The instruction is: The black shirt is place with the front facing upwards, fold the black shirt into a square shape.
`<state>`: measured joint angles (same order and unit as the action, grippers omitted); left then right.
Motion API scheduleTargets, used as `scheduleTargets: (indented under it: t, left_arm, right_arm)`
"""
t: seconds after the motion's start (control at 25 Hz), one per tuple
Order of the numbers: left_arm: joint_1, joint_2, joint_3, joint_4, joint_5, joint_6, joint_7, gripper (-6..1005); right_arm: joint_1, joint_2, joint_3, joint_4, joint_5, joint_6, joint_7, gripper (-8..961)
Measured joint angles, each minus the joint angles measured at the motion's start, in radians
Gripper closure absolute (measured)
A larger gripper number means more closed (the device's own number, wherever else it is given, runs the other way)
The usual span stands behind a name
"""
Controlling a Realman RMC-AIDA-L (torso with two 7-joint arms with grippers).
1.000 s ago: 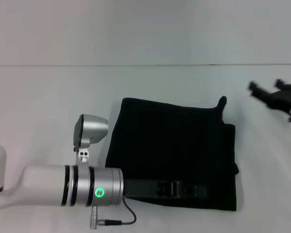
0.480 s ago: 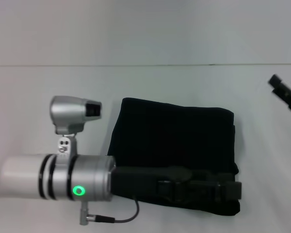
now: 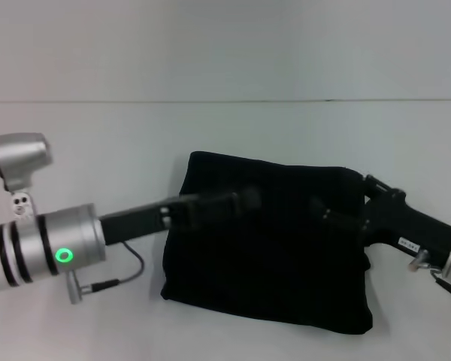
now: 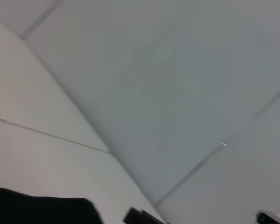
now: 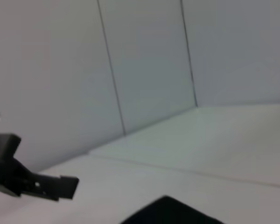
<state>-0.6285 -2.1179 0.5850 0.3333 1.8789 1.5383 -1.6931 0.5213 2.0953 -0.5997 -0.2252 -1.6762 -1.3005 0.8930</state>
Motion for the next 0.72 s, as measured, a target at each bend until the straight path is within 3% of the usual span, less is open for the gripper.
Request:
scheduleTargets:
  t: [0.2, 0.36, 0.72]
  left_arm:
    - [0.01, 0.015, -0.026, -0.003, 0.0, -0.077, -0.046, 53]
    - [0.009, 0.017, -0.041, -0.001, -0.001, -0.134, -0.074, 53]
    - [-0.002, 0.039, -0.038, 0.007, 0.004, -0.239, -0.181, 52]
  right_arm:
    - [-0.008, -0.002, -0.017, 0.013, -0.001, 0.136, 0.015, 25]
    - [-0.017, -0.003, -0.009, 0.019, 0.003, 0.214, 0.015, 25]
    - [-0.015, -0.006, 0.049, 0.011, 0.01, 0.261, 0.028, 25]
